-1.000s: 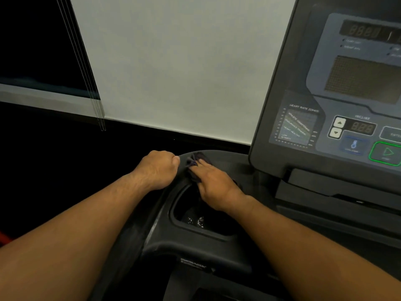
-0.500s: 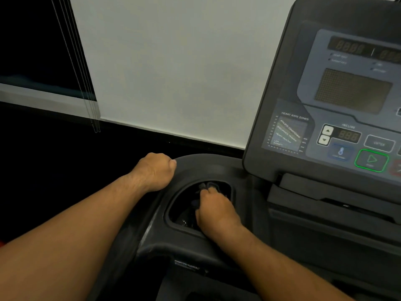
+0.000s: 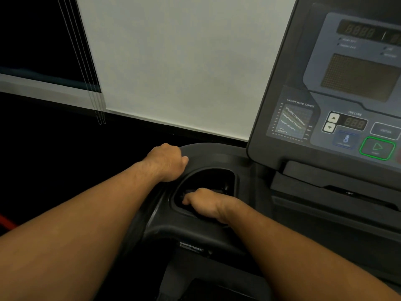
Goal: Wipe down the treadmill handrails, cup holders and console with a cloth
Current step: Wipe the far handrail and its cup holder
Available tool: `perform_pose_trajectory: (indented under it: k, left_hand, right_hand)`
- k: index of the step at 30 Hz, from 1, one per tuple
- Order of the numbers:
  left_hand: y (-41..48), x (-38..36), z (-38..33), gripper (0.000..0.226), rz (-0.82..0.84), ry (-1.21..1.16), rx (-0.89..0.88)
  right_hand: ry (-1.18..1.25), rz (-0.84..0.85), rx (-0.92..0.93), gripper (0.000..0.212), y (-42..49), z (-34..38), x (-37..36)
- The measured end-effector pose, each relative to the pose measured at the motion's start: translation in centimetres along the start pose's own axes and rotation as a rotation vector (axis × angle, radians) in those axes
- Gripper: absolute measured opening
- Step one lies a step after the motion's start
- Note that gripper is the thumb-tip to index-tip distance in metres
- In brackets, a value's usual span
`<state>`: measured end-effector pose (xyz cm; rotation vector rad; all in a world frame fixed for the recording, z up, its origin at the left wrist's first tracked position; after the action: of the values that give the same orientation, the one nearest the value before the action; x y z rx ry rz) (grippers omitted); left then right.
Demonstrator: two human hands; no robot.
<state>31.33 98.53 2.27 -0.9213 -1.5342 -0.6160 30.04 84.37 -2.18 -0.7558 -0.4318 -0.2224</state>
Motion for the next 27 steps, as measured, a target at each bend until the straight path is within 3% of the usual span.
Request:
perform_pose_trajectory:
  k: [3, 10, 13, 16, 19, 24, 27]
  left_hand:
    - [-0.3, -0.3, -0.4, 0.048, 0.022, 0.041, -0.006]
    - [-0.8, -0.4, 0.0, 0.043, 0.047, -0.003, 0.008]
    - [-0.8, -0.1, -0.1, 0.040, 0.034, -0.011, 0.012]
    - [-0.5, 0.2, 0.3, 0.043, 0.037, -0.029, -0.002]
    - [-0.5, 0.1, 0.5, 0.043, 0.052, -0.023, -0.003]
    - [-1.4, 0.0, -0.6, 0.037, 0.052, 0.055, -0.022]
    - [-1.6, 0.1, -0.8, 0.038, 0.054, 0.096, -0.020]
  right_hand:
    - [-0.092, 0.066, 0.017, 0.032, -0.9, 0.6, -0.6]
    - [-0.427, 0.039, 0.000, 0.039, -1.0, 0.0, 1.0]
    - [-0.455, 0.100, 0.033, 0.037, -0.7, 0.0, 0.1]
    - [-0.228, 0.051, 0.108, 0.042, -0.4, 0.4, -0.1]
    - [-0.330, 0.016, 0.177, 0.046, -0.1, 0.9, -0.4]
    - [-0.439, 0.126, 0.017, 0.038, -0.3, 0.2, 0.6]
    - [-0.748, 0.234, -0.075, 0.036, -0.3, -0.5, 0.8]
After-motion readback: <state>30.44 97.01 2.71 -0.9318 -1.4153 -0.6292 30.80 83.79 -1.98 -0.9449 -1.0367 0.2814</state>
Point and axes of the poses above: each hand's wrist, its own y-axis towards the middle knuckle, its own x-axis out of the back of the hand, z = x × y, the point moved 10 cm from there along y, towards the middle knuckle, and after that the axes turned 4 degrees about z, right-handed, at the moved point
